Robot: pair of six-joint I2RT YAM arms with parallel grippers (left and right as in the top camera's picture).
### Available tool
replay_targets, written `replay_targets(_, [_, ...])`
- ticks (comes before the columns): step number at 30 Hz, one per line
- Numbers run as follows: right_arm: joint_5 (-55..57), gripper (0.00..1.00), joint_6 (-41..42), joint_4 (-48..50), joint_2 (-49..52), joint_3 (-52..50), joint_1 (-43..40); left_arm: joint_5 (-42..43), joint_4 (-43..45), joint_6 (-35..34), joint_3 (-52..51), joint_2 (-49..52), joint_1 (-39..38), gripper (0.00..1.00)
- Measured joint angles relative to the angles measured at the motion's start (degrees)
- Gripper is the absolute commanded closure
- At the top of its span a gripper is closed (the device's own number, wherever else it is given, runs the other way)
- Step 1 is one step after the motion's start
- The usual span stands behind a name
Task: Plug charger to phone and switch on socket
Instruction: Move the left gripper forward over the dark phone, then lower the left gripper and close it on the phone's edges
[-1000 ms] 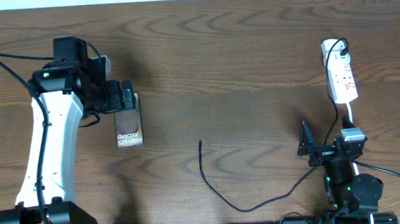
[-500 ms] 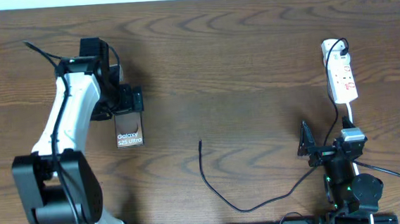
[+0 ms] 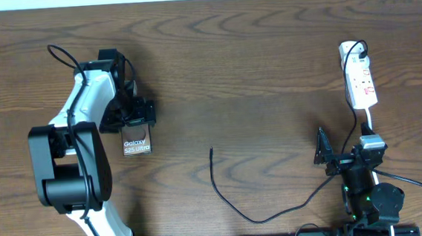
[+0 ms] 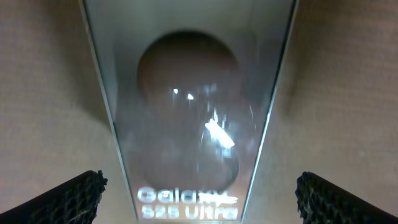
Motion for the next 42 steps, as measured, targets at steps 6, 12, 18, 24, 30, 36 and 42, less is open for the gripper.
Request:
replay_targets(6, [0.0, 0.01, 0.0, 0.0, 0.0, 0.0, 0.0, 0.0, 3.8, 0.26, -0.31, 0.98, 0.0, 0.0])
replay_targets(12, [0.0, 0.01, 0.0, 0.0, 0.0, 0.0, 0.0, -0.02, 5.53, 0.92, -1.4, 0.98, 0.0, 0.0])
replay_targets(18, [0.0, 0.01, 0.0, 0.0, 0.0, 0.0, 0.0, -0.7, 5.92, 0.94, -1.7, 0.98, 0.0, 0.0])
replay_targets(24, [0.0, 0.01, 0.0, 0.0, 0.0, 0.0, 0.0, -2.19, 5.92, 1.18, -1.7, 0.98, 0.0, 0.0])
replay_targets(30, [0.0, 0.01, 0.0, 0.0, 0.0, 0.0, 0.0, -2.8, 7.39, 1.75, -2.78, 0.98, 0.0, 0.0])
replay_targets(36, [-0.02, 0.01, 0.0, 0.0, 0.0, 0.0, 0.0, -3.19, 10.6, 1.79, -5.77, 0.52, -0.04, 0.0])
replay_targets(42, [0.0, 0.01, 0.0, 0.0, 0.0, 0.0, 0.0, -3.28, 13.75, 1.79, -8.39, -1.14, -0.04, 0.0])
